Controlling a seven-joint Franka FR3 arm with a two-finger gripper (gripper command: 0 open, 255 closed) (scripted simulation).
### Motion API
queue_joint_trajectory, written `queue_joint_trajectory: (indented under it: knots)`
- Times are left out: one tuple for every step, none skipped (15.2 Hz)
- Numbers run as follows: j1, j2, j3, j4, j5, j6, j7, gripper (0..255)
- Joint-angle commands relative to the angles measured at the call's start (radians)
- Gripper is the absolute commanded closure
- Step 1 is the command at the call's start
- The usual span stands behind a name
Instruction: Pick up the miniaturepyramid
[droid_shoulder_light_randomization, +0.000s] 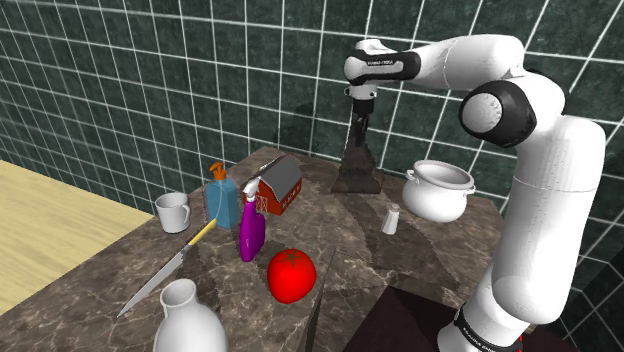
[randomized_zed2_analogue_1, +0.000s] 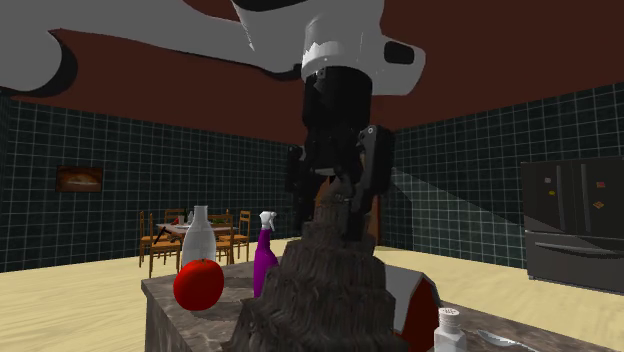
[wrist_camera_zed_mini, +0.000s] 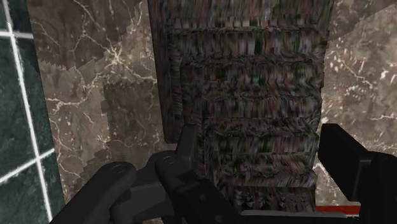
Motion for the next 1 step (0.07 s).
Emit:
queue_joint_trajectory:
  knots:
    - [-0.001,-0.001,0.000,0.011,0.000,-0.008,-0.001,255]
